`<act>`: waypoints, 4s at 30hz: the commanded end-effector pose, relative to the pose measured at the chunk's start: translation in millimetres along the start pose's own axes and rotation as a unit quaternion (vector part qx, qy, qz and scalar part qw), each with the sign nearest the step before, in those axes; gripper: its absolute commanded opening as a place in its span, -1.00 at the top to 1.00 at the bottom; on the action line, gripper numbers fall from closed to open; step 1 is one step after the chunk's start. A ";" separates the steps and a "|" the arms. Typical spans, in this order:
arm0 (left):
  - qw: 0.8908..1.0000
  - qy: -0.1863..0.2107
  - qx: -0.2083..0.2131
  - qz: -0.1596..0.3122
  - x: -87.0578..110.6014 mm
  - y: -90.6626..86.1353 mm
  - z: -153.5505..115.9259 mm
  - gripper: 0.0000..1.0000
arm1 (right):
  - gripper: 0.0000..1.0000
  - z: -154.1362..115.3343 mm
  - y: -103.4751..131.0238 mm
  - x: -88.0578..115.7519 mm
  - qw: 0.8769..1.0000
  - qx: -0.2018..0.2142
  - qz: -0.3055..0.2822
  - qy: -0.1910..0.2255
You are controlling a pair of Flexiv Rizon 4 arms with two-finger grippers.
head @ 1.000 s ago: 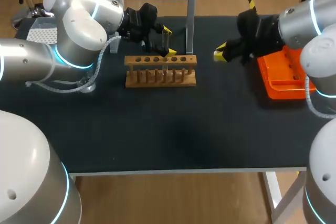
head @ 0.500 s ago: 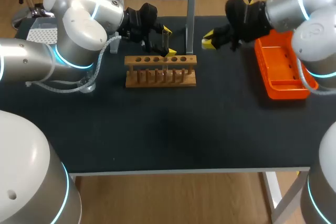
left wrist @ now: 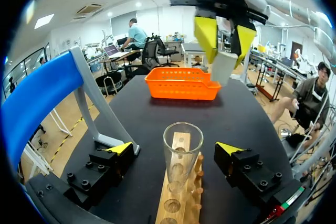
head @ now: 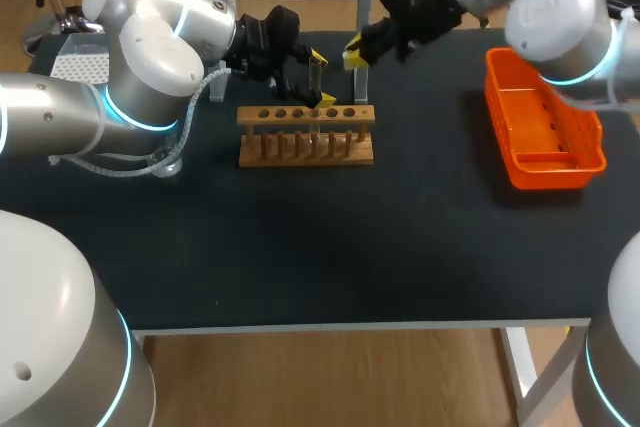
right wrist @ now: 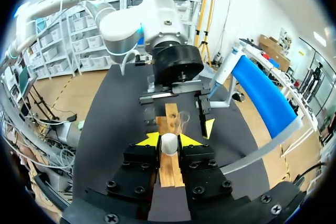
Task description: Invert the test tube, pick up the pipette, mount the tip to pipette, aspirate from beaker and dispense into the tube, eject the tip, return the pipette, and cap with the stopper.
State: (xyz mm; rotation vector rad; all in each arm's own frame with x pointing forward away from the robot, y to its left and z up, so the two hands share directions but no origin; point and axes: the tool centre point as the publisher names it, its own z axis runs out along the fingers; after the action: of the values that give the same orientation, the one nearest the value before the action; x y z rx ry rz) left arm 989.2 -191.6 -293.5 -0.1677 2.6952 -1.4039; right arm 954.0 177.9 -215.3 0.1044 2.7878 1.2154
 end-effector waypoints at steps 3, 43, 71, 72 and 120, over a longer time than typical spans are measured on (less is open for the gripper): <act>1.000 0.001 -0.002 -0.001 -0.1 -0.8 -0.4 -1.00 | 1.00 10.0 12.5 -14.0 1.000 0.011 -0.001 0.018; 1.000 0.001 -0.002 -0.001 -0.1 -0.8 -0.4 -1.00 | 1.00 42.8 30.0 -25.1 0.999 0.024 -0.007 0.025; 1.000 0.001 -0.002 -0.001 -0.1 -0.8 -0.4 -1.00 | 1.00 43.5 32.1 -27.3 1.000 0.018 -0.008 0.023; 1.000 0.001 -0.002 -0.001 -0.1 -0.8 -0.4 -1.00 | 1.00 43.8 32.2 -27.2 1.000 0.018 -0.008 0.023; 1.000 0.001 -0.002 -0.001 -0.1 -0.8 -0.4 -1.00 | 1.00 47.5 25.9 -19.4 0.999 0.028 -0.008 0.029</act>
State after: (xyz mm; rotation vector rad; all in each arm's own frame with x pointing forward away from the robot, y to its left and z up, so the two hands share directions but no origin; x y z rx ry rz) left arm 989.2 -191.7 -293.5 -0.1677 2.6952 -1.4039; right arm 978.8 227.6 -227.0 0.0504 2.8641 1.1618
